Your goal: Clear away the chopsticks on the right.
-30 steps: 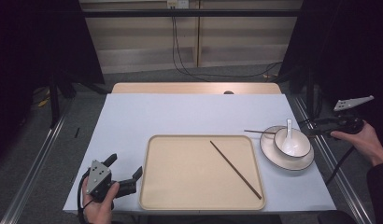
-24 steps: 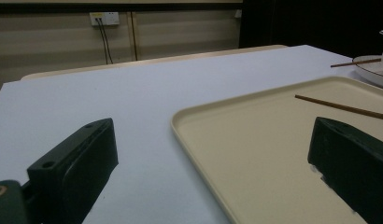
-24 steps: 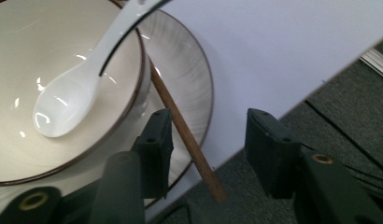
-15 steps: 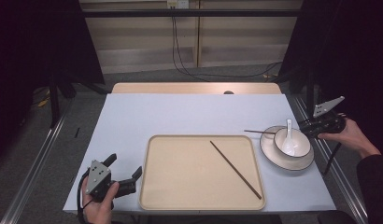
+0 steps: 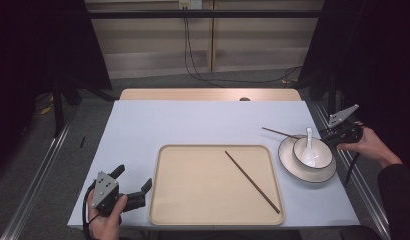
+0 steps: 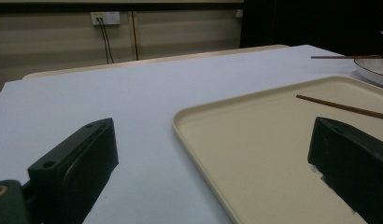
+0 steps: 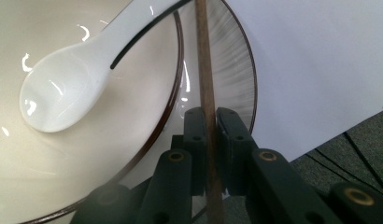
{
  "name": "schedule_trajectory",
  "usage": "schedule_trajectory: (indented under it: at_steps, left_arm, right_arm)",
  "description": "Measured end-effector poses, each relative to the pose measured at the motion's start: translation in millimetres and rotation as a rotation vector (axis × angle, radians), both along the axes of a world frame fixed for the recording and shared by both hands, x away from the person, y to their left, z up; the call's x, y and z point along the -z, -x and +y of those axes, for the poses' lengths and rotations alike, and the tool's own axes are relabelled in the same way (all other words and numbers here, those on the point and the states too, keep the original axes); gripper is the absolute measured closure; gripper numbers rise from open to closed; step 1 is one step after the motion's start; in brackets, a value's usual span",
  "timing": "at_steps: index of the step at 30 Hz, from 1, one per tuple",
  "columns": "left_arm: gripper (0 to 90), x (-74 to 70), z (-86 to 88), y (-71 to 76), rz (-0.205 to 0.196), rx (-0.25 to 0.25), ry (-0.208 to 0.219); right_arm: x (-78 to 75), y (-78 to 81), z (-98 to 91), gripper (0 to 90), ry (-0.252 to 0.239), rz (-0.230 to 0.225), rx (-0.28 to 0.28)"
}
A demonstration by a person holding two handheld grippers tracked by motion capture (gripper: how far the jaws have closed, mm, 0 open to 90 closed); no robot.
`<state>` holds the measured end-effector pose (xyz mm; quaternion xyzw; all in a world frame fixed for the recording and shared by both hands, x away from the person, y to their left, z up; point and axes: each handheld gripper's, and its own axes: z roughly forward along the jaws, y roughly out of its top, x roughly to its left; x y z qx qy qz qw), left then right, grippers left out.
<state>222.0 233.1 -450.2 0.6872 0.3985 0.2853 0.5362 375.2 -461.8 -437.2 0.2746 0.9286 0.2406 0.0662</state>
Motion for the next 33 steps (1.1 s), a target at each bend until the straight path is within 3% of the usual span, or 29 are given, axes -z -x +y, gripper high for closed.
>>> schedule_trajectory:
  at_steps: [6,11,14,24,33]
  left_arm:
    - [1.6,-0.4,0.6,0.0,-0.002,0.007,-0.008]
    - [1.6,-0.6,0.5,0.1,0.002,0.003,-0.01]
    - [1.6,-0.6,0.8,-0.1,-0.004,0.01,-0.012]
    - [1.6,-0.7,0.6,0.2,-0.005,0.003,-0.02]
    - [1.6,-0.8,0.0,0.5,-0.007,-0.001,-0.015]
  right_arm:
    - [0.3,0.7,-4.6,84.1,-0.014,0.01,0.023]
    - [-1.9,1.6,-9.6,84.2,-0.062,-0.007,0.041]
    - [-4.8,2.3,-11.5,84.2,-0.065,-0.021,0.057]
    - [-16.7,1.2,-15.5,84.3,-0.094,-0.049,0.172]
    - [-35.0,6.3,-8.3,84.3,-0.155,-0.062,0.263]
